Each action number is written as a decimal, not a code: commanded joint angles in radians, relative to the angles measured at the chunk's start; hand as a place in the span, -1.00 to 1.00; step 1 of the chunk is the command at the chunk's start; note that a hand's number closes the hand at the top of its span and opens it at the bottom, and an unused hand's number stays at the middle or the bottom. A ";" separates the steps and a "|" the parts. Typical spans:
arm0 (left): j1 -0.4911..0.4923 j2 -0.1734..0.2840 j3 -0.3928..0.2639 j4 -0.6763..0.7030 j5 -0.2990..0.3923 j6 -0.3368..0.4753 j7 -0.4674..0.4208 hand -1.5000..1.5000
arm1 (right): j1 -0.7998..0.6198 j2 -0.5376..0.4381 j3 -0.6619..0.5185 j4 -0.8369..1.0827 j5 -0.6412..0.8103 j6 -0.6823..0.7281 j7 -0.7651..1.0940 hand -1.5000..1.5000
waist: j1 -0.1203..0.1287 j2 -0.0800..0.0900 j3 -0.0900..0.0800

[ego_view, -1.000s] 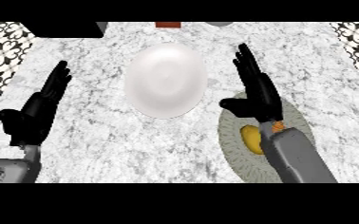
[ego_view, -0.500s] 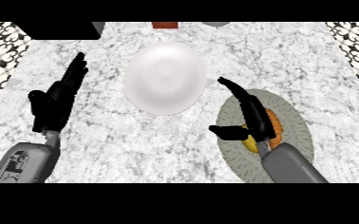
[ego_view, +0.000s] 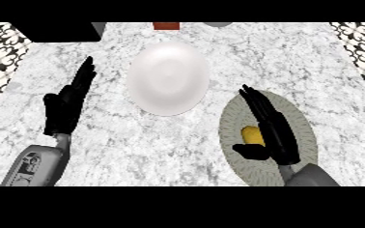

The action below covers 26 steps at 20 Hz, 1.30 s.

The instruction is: Pick the croissant from the placemat and place it in the plate

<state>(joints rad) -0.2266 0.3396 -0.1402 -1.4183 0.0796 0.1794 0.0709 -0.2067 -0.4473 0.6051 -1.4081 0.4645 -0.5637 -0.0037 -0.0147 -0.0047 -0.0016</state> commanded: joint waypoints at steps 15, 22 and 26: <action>-0.024 -0.028 0.013 0.001 -0.025 -0.023 0.023 0.00 | -0.101 -0.277 -0.092 -0.383 0.042 0.724 0.733 -1.00 | 0.019 0.005 0.001; -0.060 -0.056 0.068 0.012 -0.044 -0.055 0.034 0.00 | -0.019 -0.163 -0.134 -0.405 0.123 0.802 0.724 -1.00 | 0.012 0.004 0.002; 0.011 -0.072 0.054 -0.008 -0.064 -0.071 -0.003 0.00 | -0.072 -0.067 -0.109 -0.311 0.186 0.864 0.779 -1.00 | 0.018 0.005 0.001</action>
<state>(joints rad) -0.2453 0.2784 -0.0950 -1.4248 0.0194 0.1332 0.0926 -0.2751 -0.5738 0.4917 -1.7648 0.6048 0.2552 0.7533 0.0011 -0.0004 -0.0003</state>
